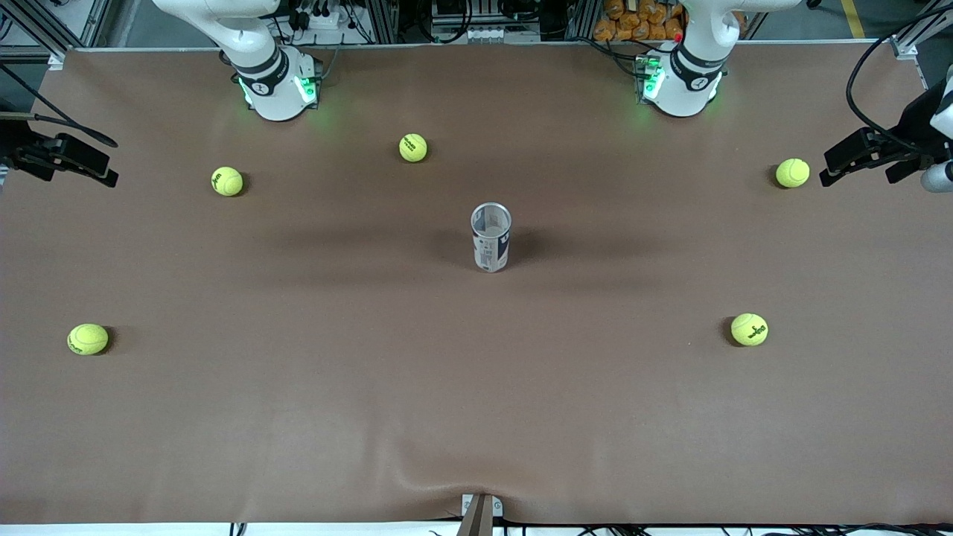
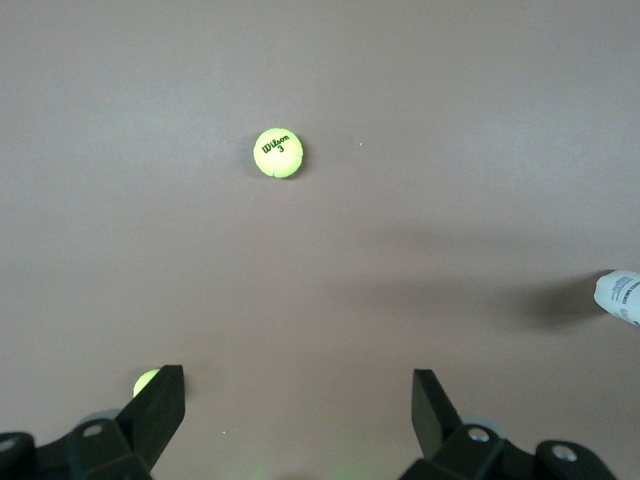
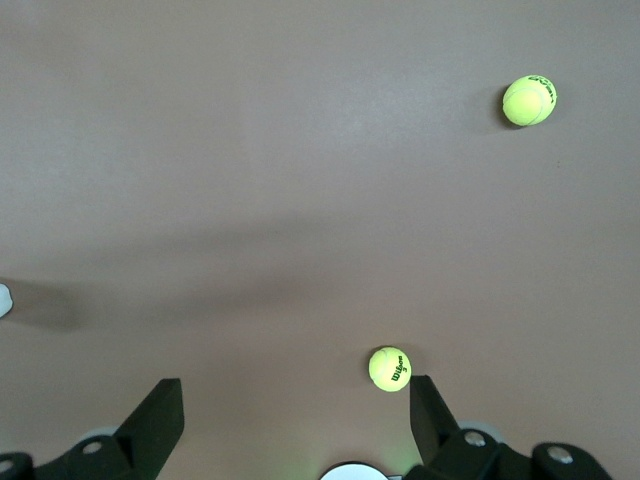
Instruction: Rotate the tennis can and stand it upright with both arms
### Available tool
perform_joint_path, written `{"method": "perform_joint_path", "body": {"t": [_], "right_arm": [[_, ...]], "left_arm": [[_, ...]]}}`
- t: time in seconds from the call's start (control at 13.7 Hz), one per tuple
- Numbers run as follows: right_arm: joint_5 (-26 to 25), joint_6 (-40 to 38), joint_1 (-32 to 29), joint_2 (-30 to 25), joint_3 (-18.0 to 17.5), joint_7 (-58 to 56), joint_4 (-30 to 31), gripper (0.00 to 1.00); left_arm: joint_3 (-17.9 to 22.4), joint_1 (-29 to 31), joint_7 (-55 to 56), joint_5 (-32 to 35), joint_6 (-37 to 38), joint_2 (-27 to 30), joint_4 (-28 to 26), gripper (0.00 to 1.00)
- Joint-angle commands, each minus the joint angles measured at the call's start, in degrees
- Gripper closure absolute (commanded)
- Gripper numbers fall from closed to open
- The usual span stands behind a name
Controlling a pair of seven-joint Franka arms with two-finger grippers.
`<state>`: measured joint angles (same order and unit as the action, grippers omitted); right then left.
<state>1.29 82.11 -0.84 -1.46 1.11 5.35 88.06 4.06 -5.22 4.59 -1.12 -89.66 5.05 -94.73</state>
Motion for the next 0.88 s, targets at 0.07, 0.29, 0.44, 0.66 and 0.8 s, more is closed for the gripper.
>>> {"method": "perform_joint_path", "body": {"t": [0.07,0.29,0.44,0.66,0.8], "right_arm": [[0.20,0.34,0.05,-1.35,-0.41,1.07,1.15,0.00],[0.20,0.34,-0.13,-1.35,-0.32,1.07,1.15,0.00],[0.20,0.25,-0.13,-1.27,-0.32,1.07,1.24,0.00],[0.20,0.34,-0.13,-1.26,-0.32,1.07,1.24,0.00],[0.20,0.34,-0.13,-1.26,-0.32,1.07,1.15,0.00]], "left_arm": [[0.16,-0.31,-0.20,1.03,0.80,0.23,0.33,0.00],[0.16,-0.31,-0.20,1.03,0.80,0.14,0.33,0.00],[0.16,-0.23,-0.37,1.03,0.89,0.14,0.33,0.00],[0.25,-0.14,-3.01,1.12,0.89,0.05,0.25,0.00],[0.25,0.04,-2.84,0.95,0.89,0.14,0.16,0.00]]}}
